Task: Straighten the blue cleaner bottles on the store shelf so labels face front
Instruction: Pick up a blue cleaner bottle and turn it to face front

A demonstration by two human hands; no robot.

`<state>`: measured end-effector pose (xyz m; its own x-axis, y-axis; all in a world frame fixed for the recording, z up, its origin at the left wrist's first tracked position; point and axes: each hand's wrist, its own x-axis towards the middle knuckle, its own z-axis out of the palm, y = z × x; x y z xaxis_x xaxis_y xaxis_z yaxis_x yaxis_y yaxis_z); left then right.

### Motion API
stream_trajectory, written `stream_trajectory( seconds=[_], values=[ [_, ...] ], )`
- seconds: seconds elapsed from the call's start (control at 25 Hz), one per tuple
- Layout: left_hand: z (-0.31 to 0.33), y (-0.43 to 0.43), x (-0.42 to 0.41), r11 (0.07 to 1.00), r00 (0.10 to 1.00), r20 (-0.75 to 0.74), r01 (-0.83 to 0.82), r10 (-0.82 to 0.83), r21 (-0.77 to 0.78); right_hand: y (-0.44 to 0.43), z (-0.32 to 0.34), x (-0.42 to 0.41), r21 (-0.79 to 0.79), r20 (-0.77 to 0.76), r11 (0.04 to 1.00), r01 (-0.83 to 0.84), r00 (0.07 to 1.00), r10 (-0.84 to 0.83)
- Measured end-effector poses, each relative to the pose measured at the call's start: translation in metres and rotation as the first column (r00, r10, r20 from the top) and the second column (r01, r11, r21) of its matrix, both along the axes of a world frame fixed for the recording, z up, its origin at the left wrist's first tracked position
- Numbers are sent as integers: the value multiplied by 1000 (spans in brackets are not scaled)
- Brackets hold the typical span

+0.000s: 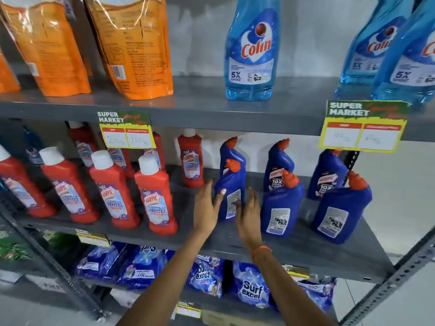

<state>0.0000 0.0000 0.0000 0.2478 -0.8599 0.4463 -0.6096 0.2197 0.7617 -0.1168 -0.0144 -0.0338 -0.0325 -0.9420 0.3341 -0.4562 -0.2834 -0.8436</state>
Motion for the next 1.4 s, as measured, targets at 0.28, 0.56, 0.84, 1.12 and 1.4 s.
stream_trajectory(
  seconds=[0.28,0.56,0.84,1.12,1.4],
  values=[
    [-12,-36,24,944,933,-297,268,-205,192,-24,-37,1,249,6,967,-59,998,59],
    [-3,-43,30,914,858,-448,363,-252,181,-34,-32,1,293,58,956,-13,998,-4],
    [11,-38,29,903,823,-503,395,-265,171,-20,-30,2,210,136,977,-29,991,0],
    [18,-30,-16,990,898,-436,-3,64,140,-10,-29,20,49,170,998,36,985,-44],
    [25,-34,2,983,879,-457,-59,133,171,-10,-39,18,115,190,990,-78,980,56]
  ],
)
